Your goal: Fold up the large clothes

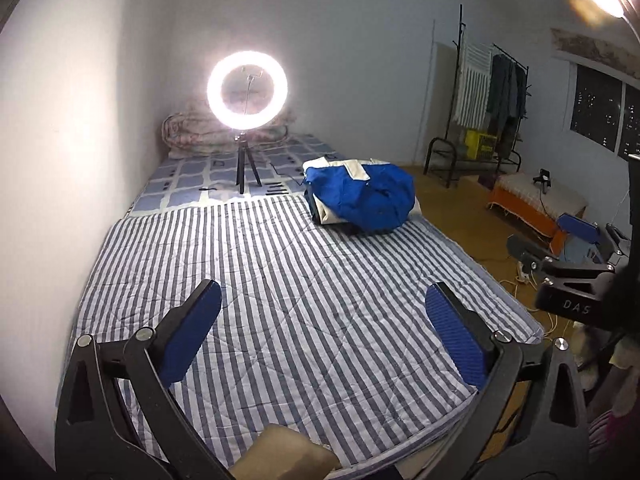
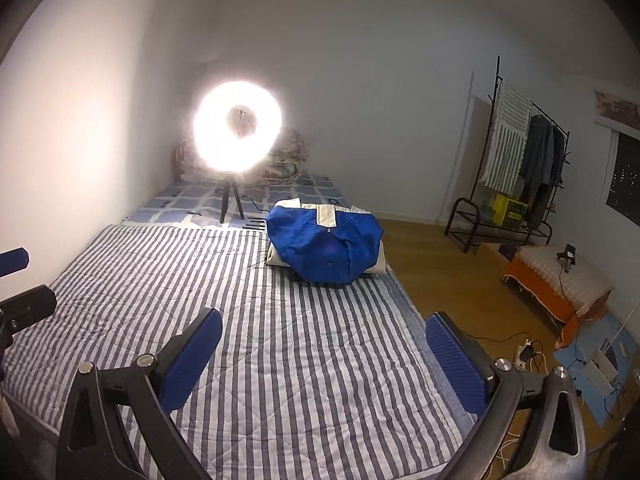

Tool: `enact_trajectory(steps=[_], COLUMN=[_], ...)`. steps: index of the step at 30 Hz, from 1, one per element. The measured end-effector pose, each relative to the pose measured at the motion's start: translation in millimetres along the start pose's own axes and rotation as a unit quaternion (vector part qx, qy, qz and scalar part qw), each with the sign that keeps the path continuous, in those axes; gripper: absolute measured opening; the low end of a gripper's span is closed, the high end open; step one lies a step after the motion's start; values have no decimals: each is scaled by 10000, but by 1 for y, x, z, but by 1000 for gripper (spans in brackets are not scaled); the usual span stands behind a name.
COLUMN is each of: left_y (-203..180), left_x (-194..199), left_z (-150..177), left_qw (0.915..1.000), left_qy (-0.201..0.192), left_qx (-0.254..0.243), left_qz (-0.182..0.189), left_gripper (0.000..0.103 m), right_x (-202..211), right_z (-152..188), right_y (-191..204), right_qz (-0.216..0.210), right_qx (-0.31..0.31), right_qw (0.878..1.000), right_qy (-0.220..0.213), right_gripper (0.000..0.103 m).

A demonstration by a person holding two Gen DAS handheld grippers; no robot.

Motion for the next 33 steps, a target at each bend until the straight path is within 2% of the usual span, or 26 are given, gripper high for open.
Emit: enact_trajectory(steps=[8, 33], left_y=[0, -5], left_x=[-1, 2], left_z=[2, 4], left_qw=[10000, 9998], left_qy=[-43, -91], left_qx=[-22, -149], left_qz=[-43, -83], left_gripper=[103, 103], right_x=[-5, -8], right_z=[6, 13], right_y=[1, 5], right_qz=[-133, -142], right_qx=[-152, -192], right_qw=[9998, 9995], right_qy=[83, 191], right_gripper=[103, 103])
Point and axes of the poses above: each gripper's, at about its wrist camera, not at the fingertips, and x roughly against the way its jaws point, y to its left, z to its underside, the point moved 4 cm from there along -x, roughly the way its jaws point, and after that the axes turned 1 degree about x, right-handed, at the moved point
